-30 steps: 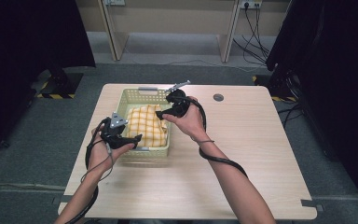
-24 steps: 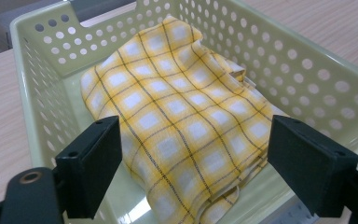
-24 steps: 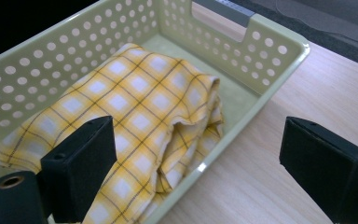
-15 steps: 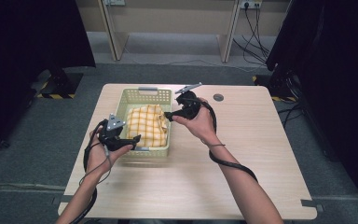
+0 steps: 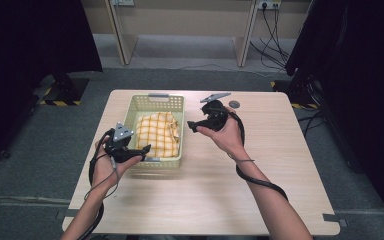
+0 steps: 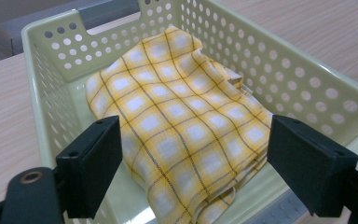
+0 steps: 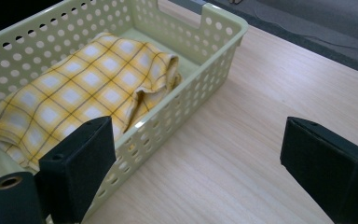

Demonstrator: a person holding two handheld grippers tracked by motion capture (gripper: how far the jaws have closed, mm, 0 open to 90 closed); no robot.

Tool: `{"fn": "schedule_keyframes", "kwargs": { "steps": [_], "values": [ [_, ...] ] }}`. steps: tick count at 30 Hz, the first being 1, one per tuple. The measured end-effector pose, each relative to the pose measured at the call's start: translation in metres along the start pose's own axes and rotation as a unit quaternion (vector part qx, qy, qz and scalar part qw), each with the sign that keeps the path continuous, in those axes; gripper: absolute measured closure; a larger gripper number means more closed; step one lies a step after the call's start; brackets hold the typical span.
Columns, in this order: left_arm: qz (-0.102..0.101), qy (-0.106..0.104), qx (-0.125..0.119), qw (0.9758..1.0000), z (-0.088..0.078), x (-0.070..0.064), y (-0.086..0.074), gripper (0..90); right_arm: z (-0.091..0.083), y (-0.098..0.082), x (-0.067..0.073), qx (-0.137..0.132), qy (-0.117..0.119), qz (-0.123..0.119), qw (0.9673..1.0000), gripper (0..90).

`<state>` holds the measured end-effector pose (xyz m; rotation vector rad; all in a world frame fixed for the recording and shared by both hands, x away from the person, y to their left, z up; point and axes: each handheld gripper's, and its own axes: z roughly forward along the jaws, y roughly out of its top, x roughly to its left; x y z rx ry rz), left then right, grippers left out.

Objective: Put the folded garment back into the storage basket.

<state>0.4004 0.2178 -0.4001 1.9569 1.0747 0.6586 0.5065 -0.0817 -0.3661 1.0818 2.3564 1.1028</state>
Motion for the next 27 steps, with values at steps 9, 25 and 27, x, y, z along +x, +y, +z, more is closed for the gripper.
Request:
{"fn": "schedule_keyframes", "kwargs": {
  "steps": [9,25,27],
  "values": [
    [0.001,0.002,-0.007,1.0,-0.001,-0.002,0.0,17.5,-0.011,-0.008,-0.008,-0.003,-0.009,0.003,1.0,10.8],
    [-0.002,0.002,-0.023,0.9997,-0.008,-0.004,-0.011,17.9,-0.036,-0.038,-0.029,-0.014,-0.028,0.021,0.9993,10.8],
    [-0.003,0.0,-0.028,0.9996,-0.009,-0.005,-0.012,17.9,-0.039,-0.042,-0.031,-0.015,-0.031,0.024,0.9991,10.8]
  ]
}}
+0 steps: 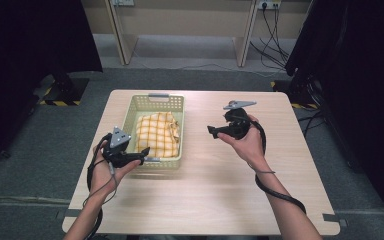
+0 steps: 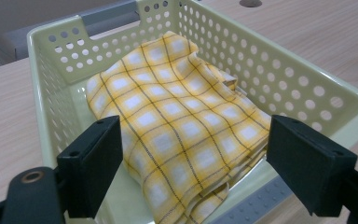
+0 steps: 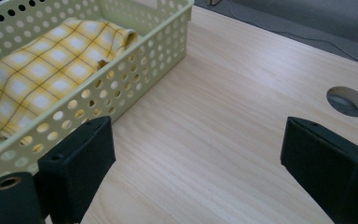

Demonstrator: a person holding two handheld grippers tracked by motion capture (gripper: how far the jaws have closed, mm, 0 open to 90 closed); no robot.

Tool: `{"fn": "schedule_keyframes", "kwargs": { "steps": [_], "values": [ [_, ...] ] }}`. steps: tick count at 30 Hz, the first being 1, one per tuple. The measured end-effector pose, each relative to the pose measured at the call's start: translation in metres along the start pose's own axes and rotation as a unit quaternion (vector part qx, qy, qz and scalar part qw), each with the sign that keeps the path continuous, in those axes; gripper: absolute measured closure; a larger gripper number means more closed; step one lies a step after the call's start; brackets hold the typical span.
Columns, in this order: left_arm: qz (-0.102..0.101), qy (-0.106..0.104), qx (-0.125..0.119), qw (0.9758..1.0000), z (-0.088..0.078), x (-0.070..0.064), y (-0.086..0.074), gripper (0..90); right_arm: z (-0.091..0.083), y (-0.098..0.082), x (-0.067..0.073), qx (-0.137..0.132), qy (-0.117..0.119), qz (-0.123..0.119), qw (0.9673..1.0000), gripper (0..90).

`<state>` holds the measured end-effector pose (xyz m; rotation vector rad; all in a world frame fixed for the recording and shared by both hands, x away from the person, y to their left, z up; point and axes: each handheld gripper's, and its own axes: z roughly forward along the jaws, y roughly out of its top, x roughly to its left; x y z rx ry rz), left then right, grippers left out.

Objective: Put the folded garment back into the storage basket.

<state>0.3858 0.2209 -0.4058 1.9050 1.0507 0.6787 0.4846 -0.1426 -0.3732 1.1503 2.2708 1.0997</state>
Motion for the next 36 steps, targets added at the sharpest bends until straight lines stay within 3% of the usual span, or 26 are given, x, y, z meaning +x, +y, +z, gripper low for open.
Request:
{"fn": "schedule_keyframes", "kwargs": {
  "steps": [16,36],
  "values": [
    [0.005,0.003,-0.013,0.9999,-0.009,-0.003,-0.008,18.0,-0.025,-0.025,-0.023,-0.016,-0.022,0.022,0.9994,10.6],
    [0.013,0.003,-0.036,0.9993,-0.02,-0.006,-0.015,17.8,-0.046,-0.051,-0.035,-0.027,-0.045,0.037,0.9979,10.5]
  ]
}}
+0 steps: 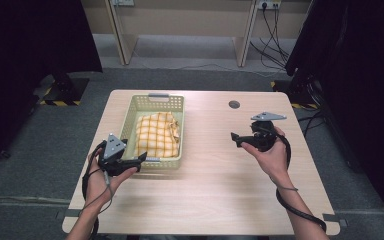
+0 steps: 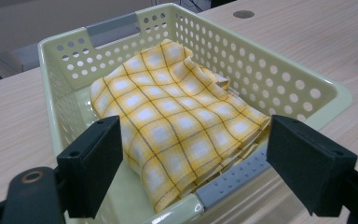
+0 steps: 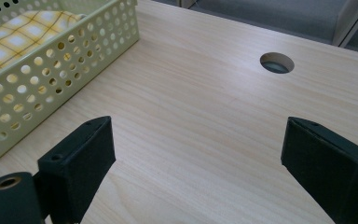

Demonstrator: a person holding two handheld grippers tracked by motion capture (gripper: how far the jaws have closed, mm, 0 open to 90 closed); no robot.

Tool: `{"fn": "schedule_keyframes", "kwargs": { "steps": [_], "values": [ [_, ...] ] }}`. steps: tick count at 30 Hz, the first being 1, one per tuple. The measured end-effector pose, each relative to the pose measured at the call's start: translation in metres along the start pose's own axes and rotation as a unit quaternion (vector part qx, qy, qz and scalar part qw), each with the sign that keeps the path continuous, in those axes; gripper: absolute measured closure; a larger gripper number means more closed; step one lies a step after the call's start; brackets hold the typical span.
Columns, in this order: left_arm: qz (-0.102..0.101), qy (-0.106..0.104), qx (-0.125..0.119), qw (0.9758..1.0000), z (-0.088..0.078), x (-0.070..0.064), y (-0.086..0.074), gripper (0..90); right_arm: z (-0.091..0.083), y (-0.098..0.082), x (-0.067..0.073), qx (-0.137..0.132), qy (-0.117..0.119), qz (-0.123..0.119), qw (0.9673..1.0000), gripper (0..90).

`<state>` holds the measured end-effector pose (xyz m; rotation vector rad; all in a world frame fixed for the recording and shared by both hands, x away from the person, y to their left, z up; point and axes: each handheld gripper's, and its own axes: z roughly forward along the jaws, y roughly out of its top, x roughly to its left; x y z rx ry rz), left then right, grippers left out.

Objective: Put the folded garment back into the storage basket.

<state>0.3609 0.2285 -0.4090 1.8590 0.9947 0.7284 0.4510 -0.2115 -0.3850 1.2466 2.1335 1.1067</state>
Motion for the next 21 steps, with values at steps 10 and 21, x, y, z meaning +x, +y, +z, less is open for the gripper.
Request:
{"fn": "schedule_keyframes", "kwargs": {
  "steps": [10,21],
  "values": [
    [0.0,0.002,-0.007,1.0,-0.007,-0.002,-0.008,17.8,-0.012,-0.015,-0.005,-0.005,-0.008,0.005,0.9999,10.3],
    [0.006,0.0,-0.023,0.9997,-0.016,-0.004,-0.016,17.5,-0.023,-0.033,-0.009,-0.011,-0.014,0.011,0.9998,10.2]
  ]
}}
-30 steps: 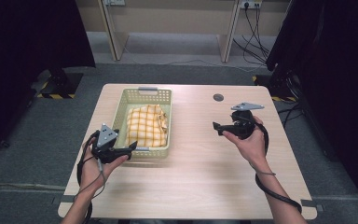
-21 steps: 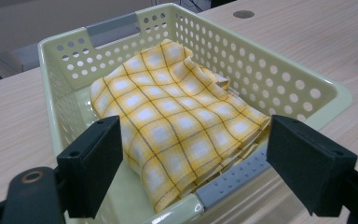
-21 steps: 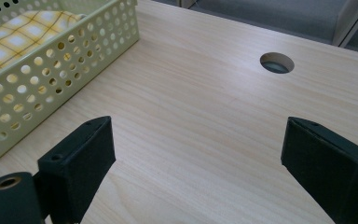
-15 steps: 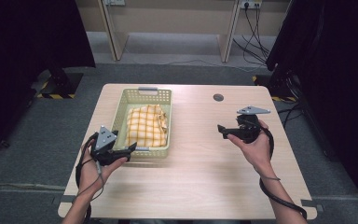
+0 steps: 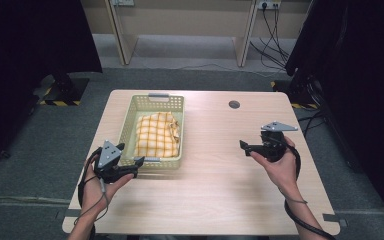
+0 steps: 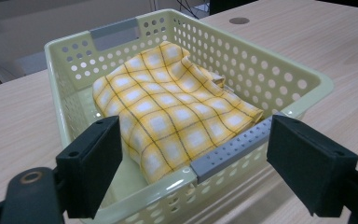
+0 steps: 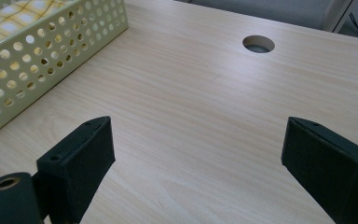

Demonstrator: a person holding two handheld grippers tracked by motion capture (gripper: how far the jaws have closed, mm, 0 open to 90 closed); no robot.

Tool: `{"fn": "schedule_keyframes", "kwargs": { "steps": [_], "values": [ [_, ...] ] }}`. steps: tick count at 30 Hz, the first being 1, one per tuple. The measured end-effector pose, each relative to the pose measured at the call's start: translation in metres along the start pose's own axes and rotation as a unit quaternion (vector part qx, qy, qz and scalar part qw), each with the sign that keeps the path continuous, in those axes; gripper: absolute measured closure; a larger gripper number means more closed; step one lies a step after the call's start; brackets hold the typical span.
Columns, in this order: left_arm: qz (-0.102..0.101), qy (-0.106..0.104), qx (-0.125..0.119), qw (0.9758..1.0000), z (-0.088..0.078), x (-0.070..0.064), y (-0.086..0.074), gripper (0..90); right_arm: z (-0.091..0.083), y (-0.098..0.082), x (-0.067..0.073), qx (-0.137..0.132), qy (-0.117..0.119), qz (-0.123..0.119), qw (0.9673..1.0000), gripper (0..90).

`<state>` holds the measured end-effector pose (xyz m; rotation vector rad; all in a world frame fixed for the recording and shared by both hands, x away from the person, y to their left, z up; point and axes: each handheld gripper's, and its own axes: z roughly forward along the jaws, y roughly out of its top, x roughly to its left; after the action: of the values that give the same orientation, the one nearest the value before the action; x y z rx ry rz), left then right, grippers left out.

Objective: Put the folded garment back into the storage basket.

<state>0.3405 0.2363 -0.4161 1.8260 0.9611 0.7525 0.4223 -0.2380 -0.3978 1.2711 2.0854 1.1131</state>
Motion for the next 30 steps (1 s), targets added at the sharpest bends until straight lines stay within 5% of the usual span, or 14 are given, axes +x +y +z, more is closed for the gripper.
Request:
{"fn": "schedule_keyframes", "kwargs": {
  "steps": [30],
  "values": [
    [0.004,-0.009,-0.019,0.9998,-0.014,-0.017,-0.028,17.4,-0.028,-0.048,-0.002,-0.01,-0.009,0.023,0.9997,9.9]
  ]
}}
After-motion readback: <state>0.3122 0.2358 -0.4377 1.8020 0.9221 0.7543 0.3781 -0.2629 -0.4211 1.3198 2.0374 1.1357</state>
